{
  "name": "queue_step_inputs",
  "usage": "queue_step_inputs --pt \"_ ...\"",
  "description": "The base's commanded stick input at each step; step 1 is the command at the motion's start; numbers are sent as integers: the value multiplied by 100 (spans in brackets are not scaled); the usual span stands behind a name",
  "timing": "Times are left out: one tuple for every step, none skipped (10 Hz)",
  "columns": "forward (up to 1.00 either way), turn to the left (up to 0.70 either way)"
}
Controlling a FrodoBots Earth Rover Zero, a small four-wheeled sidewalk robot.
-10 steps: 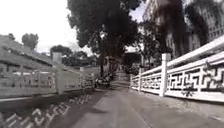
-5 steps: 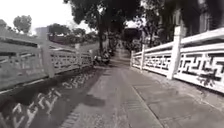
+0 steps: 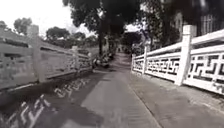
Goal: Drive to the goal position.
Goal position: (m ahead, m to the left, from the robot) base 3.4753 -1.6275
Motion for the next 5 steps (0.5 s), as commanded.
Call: queue_step_inputs --pt "70 0" --pt "70 0" --pt "70 0" --pt "70 0" --pt "70 0"
